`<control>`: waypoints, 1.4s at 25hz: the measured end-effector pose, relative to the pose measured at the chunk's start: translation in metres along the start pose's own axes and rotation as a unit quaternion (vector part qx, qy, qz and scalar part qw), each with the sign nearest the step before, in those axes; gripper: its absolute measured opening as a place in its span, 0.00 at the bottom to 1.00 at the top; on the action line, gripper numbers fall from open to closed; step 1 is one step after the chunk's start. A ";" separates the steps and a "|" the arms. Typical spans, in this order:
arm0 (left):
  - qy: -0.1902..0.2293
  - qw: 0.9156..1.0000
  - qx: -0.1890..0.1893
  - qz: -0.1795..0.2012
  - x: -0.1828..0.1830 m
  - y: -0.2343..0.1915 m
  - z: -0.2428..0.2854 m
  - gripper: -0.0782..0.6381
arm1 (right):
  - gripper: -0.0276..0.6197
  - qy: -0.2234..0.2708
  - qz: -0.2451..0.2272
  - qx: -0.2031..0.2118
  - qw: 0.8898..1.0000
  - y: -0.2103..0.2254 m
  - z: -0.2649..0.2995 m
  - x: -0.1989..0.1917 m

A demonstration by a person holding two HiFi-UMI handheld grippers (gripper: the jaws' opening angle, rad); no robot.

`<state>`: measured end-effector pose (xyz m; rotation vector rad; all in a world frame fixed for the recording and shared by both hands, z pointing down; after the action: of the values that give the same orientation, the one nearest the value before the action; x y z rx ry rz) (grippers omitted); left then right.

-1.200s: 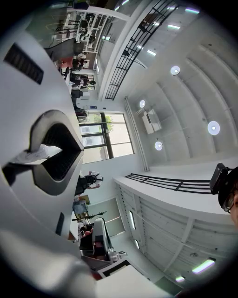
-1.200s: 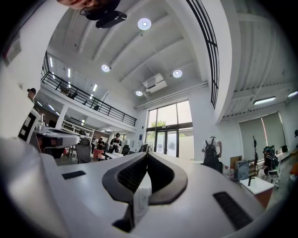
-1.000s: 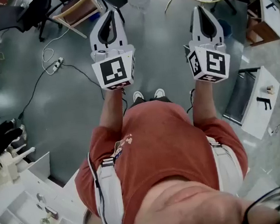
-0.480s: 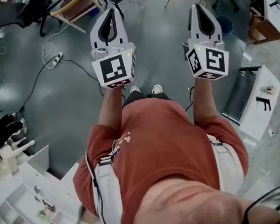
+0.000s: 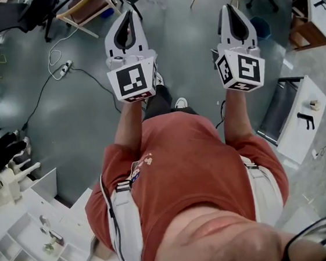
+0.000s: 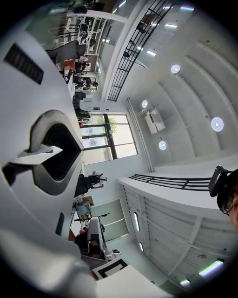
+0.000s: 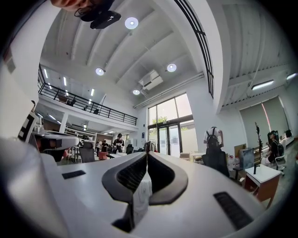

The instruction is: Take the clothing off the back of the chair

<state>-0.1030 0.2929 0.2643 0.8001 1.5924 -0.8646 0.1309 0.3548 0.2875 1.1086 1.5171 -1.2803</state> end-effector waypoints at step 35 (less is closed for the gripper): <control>-0.006 0.999 0.008 -0.036 -0.032 -0.176 0.227 0.13 | 0.08 -0.024 -0.034 0.025 0.999 -0.067 0.287 -0.026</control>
<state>-0.1371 0.0068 0.2866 0.7519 1.6145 -0.9329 0.0894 0.0618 0.2931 1.0588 1.5060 -1.3876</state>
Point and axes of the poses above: the fingertips, and each gripper's own axes: z forward along the fingers, y to its right, x out of its top, the point moved 4 cm from there along -z, backward along the fingers, and after that the axes turned 15 degrees about -z, right-handed, at the moved point
